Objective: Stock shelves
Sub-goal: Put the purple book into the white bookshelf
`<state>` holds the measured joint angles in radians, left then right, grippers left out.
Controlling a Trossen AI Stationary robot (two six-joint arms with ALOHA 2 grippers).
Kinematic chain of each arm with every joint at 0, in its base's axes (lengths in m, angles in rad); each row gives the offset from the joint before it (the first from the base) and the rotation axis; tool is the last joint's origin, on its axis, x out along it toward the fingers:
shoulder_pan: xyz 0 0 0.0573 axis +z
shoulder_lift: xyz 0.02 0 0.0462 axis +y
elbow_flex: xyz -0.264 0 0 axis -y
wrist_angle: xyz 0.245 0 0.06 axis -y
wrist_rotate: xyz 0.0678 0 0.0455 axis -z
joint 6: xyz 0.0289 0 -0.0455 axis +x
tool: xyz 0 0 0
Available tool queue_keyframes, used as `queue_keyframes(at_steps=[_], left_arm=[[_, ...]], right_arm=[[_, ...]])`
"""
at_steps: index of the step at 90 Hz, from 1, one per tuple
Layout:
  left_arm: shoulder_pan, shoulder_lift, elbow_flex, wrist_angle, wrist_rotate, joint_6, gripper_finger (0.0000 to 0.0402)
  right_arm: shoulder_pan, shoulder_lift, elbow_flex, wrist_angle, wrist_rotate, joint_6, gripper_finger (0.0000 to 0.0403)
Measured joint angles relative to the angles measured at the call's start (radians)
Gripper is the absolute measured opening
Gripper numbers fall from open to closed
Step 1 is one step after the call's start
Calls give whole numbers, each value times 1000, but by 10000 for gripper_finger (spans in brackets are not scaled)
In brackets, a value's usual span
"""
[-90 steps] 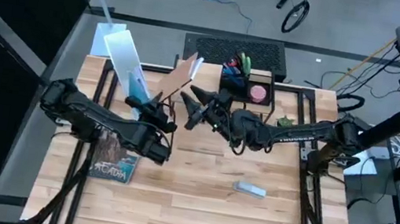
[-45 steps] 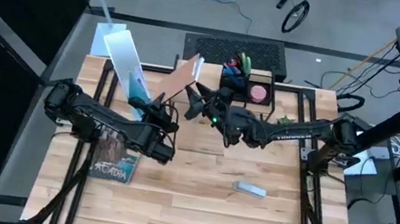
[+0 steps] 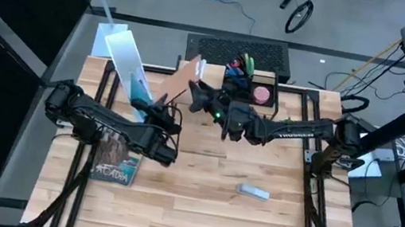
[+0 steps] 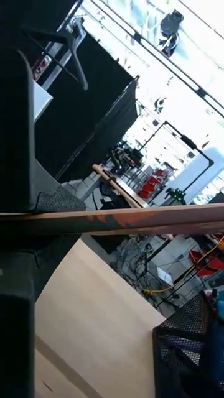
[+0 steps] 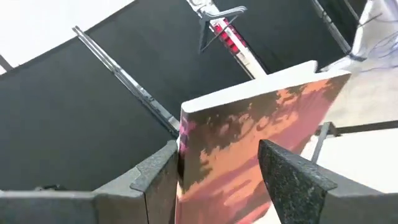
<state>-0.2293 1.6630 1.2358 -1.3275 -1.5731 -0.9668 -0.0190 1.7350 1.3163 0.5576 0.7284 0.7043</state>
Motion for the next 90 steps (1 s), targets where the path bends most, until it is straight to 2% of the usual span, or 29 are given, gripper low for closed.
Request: queue_keyframes(at_steps=[10,21,37,48,59,76,90], left_arm=[[0,0,0,49,8,86,0],[-1,0,0,49,10,94,0],[-5,0,0,51,10,93,1],[-5,0,0,52,5,90,17],[-6,0,0,58,8,83,41],[-8,0,0,65,91,75,69],[-41,-6,0,70,176,74,107]], right_arm=[[-15,18,0,-15,-28,26,189],[-14,22,0,-25,-30,27,155],[-14,22,0,-16,-47,-11,74],[-13,22,1,-3,-57,-56,16],[-11,22,2,10,-62,-114,12],[2,26,1,25,-65,-260,5],[21,25,0,38,-64,-422,3]])
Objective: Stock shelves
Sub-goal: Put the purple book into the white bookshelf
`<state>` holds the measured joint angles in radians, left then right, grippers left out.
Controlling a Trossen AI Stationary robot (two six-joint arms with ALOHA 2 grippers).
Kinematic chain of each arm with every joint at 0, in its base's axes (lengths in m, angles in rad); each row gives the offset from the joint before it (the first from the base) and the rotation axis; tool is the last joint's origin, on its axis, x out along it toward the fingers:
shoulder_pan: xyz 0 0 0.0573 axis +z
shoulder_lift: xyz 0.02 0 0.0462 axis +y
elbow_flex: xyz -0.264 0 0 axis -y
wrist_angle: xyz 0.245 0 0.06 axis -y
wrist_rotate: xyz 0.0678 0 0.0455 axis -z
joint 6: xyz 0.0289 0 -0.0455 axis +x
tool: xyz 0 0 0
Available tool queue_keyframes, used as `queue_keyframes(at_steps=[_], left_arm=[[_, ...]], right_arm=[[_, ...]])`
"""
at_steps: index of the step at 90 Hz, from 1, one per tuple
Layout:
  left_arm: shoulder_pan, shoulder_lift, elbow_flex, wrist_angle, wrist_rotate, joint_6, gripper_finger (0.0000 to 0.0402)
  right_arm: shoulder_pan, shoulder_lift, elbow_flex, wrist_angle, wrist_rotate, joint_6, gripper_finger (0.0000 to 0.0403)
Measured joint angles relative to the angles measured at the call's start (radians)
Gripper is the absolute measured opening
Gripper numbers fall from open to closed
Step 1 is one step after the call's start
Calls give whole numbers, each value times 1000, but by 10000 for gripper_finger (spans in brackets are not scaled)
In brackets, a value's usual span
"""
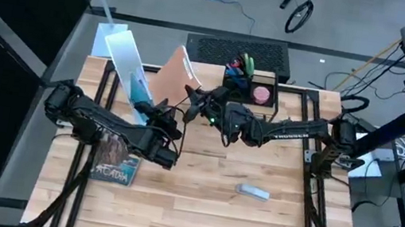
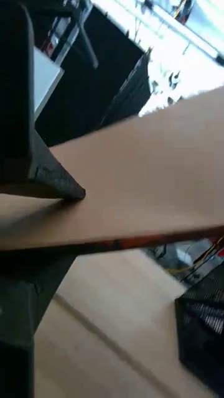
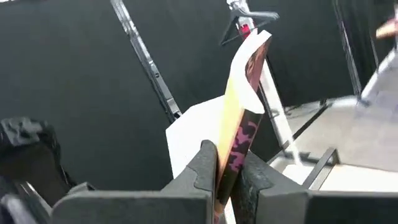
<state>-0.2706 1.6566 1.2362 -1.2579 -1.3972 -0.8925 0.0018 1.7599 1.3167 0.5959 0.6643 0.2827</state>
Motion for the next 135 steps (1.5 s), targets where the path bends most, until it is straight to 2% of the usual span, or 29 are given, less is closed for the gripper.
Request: queue_keyframes(at_steps=[25,38,54,77,99,116,135], left_arm=[[-124,-23,1,-13,228,5,180],[-215,-25,1,-11,320,-3,188],[-353,-55,33,-59,398,-108,189],[-550,-234,57,-92,409,-275,189],[-643,-403,57,-90,339,-280,189],[-672,-488,57,-112,295,-271,189],[-680,-520,56,-144,291,-269,189]], right_arm=[[29,-9,0,-10,33,-284,2],[52,-38,0,-15,24,-371,2],[88,-46,0,-23,17,-431,2],[129,-22,0,14,-17,-398,2],[137,68,8,192,-12,-359,2],[135,208,161,203,-7,-398,2],[120,377,381,149,68,-515,2]])
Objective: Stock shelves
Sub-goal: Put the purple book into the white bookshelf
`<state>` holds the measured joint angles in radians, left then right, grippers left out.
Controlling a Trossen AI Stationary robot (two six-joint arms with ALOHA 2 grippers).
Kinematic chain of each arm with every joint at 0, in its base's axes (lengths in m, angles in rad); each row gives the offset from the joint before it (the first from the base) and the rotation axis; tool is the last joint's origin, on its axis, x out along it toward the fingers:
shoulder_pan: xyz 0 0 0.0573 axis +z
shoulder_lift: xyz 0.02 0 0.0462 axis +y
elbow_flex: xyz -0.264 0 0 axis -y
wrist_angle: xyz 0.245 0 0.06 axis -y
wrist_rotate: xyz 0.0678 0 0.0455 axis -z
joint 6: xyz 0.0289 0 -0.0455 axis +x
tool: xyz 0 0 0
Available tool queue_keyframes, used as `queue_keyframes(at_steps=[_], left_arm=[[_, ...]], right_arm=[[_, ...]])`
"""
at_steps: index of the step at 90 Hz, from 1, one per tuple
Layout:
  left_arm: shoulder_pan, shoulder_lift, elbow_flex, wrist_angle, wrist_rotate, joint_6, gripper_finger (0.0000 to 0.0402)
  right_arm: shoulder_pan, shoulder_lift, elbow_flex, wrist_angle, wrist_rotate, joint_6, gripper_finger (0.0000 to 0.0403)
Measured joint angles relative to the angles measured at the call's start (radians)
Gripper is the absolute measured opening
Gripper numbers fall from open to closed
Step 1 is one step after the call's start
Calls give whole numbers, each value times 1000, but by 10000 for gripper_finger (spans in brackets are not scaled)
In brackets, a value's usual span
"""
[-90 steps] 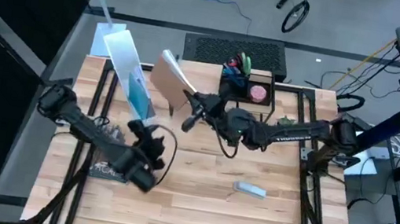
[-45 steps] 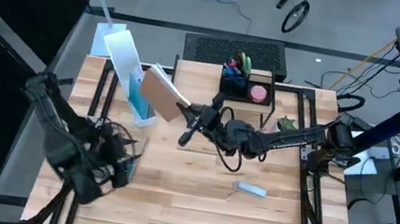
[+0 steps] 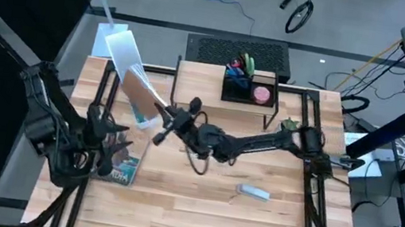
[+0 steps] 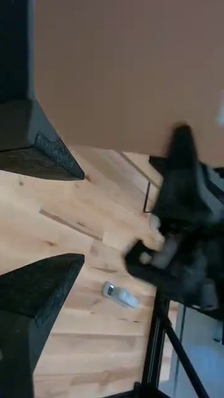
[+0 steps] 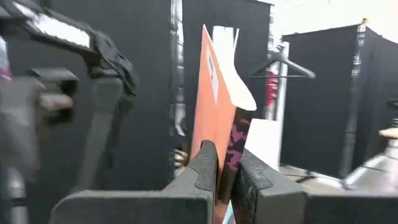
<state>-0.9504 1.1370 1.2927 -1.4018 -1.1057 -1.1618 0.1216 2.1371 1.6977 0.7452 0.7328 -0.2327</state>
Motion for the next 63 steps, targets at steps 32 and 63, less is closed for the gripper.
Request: queue_keyframes(at_steps=[32,63], left_arm=[[-2,1,0,1,1,51,189],[-2,1,0,5,-6,43,189]], right_arm=[[25,26,97,10,49,-136,2],[-41,79,96,-20,5,51,2]])
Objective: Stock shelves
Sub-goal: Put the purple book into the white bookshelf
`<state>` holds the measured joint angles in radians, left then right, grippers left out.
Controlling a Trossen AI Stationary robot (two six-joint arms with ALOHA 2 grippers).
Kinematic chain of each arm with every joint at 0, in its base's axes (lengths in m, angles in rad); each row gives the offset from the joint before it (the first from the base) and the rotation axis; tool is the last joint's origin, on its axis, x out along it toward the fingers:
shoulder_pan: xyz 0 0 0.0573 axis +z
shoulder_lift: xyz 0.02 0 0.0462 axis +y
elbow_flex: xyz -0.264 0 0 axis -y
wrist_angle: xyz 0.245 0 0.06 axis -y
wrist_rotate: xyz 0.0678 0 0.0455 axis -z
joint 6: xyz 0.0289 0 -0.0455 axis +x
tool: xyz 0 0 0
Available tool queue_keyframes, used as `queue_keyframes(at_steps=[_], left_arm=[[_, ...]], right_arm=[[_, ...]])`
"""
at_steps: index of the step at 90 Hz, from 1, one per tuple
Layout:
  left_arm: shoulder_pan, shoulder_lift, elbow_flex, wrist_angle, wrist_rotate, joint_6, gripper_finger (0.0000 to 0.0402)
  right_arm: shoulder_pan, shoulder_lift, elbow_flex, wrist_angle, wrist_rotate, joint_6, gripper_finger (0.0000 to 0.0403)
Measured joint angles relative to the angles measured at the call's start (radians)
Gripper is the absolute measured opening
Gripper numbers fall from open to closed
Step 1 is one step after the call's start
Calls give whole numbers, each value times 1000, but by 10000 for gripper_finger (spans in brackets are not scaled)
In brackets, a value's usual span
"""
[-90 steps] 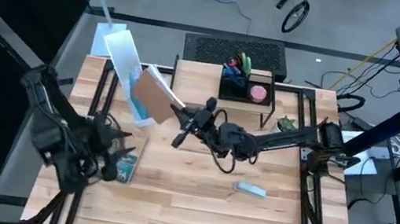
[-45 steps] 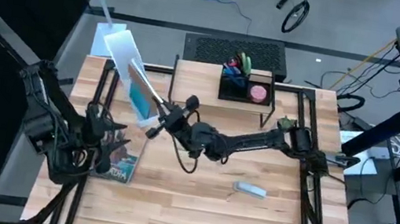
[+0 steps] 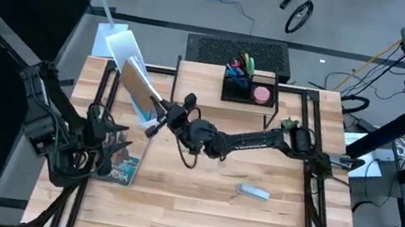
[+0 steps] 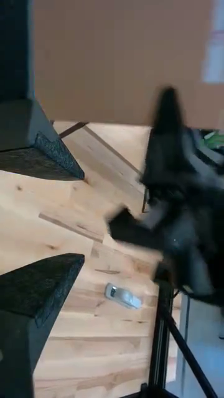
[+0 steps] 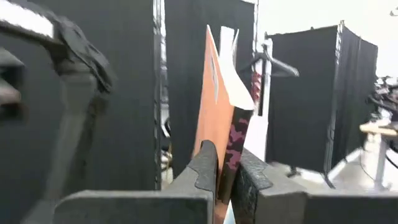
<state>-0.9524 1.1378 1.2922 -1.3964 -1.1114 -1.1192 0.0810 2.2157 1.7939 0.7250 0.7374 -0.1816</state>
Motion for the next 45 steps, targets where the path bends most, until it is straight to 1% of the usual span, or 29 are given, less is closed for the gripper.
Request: queue_keyframes(at_steps=[11,26,35,45], left_arm=[[0,0,0,0,0,-1,189],[0,0,0,0,-1,-1,189],[0,1,-1,0,-1,-1,189],[0,1,-1,0,-1,-1,189]], right_arm=[[-25,25,0,2,-5,34,2],[-34,39,0,3,-9,22,2],[-20,38,0,66,-11,-15,2],[1,36,0,154,1,-119,2]])
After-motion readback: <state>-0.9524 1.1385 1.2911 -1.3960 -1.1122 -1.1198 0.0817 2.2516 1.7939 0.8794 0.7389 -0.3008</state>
